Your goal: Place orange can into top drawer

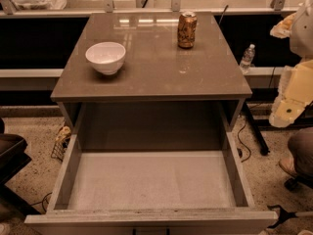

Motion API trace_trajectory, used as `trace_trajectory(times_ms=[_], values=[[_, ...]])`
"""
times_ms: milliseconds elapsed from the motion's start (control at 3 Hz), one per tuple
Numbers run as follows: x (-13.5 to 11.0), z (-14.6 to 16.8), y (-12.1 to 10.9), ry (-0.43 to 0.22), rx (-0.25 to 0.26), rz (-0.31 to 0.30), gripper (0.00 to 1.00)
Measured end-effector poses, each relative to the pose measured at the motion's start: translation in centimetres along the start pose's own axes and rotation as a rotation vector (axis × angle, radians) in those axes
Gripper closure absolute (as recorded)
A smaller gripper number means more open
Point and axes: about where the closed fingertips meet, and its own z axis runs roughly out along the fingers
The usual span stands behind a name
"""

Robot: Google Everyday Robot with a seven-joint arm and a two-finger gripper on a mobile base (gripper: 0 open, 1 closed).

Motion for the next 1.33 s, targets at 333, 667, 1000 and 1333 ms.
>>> trace_trajectory(times_ms=[333,667,1000,1333], values=[[0.0,0.0,0.0,0.000,0.000,0.000,0.00],[-0.2,0.4,-0.5,-0.053,0.046,0.023,0.00],[-0.9,3.5,-1.5,-0.194,0.070,0.094,0.00],[-3.1,6.4,-4.2,-0.389,0.104,0.157,0.00]])
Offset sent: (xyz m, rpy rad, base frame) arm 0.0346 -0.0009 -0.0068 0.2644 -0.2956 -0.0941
